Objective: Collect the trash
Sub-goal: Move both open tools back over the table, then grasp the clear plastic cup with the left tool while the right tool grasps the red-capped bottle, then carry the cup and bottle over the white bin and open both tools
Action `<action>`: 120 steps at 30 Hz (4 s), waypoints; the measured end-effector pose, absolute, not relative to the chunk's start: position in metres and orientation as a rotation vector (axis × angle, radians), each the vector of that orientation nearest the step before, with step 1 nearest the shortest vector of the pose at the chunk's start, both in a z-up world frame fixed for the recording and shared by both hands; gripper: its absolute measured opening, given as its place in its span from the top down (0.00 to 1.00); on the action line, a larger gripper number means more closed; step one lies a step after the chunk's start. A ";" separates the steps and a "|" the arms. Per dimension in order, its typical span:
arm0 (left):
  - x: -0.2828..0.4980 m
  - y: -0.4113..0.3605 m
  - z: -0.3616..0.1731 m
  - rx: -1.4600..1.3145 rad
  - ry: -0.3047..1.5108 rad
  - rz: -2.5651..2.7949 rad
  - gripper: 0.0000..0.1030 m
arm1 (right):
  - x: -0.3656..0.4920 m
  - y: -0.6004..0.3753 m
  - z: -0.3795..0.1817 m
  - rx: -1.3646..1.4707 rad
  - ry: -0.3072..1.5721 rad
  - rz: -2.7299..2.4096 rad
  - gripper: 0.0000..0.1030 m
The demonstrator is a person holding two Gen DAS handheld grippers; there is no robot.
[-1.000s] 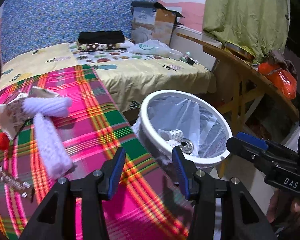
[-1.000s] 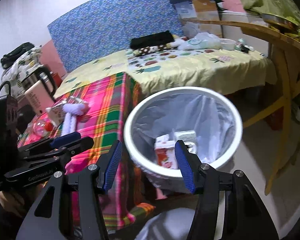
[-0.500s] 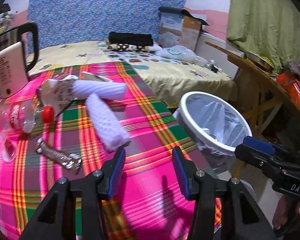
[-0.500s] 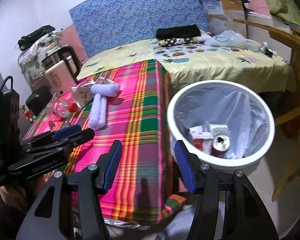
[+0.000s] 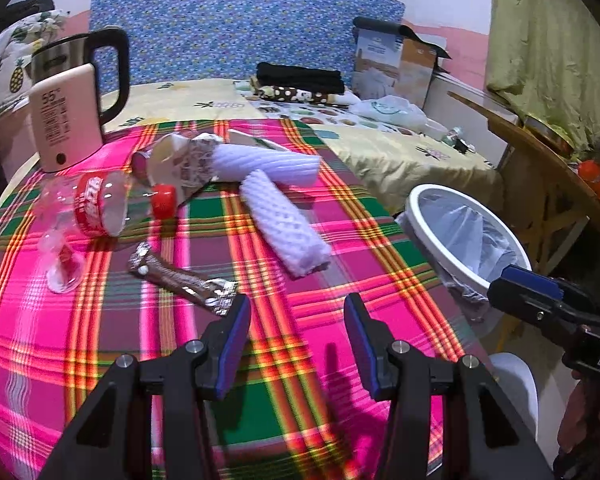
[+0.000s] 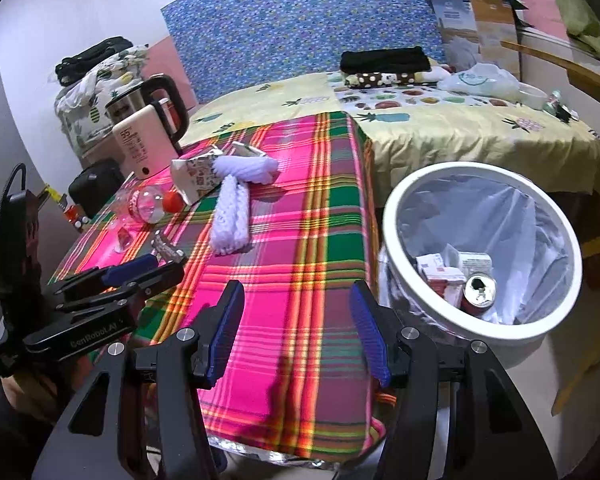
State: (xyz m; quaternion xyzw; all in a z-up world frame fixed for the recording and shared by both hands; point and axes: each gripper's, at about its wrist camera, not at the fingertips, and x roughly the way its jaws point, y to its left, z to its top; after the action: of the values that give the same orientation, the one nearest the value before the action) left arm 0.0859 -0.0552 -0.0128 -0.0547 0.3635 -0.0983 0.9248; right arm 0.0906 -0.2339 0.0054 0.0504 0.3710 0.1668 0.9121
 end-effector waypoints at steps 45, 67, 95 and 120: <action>0.134 0.102 -0.035 -0.229 0.810 0.112 0.67 | 0.171 -0.100 0.004 -0.078 0.811 0.664 0.45; 0.107 0.140 -0.030 -0.272 0.789 0.134 0.68 | 0.205 -0.052 -0.009 -0.185 0.870 0.927 0.45; 0.078 0.130 -0.032 -0.295 0.791 0.115 0.68 | 0.157 -0.063 -0.001 -0.172 0.858 0.759 0.68; 0.078 0.024 -0.030 -0.172 0.844 -0.118 0.68 | 0.101 -0.182 -0.014 0.008 0.885 0.517 0.47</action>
State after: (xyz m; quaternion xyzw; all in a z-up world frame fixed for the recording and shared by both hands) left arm 0.0780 0.0235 -0.0304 -0.0831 0.4088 -0.0571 0.9070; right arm 0.1010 -0.1818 -0.0142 0.0036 0.4236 0.2472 0.8715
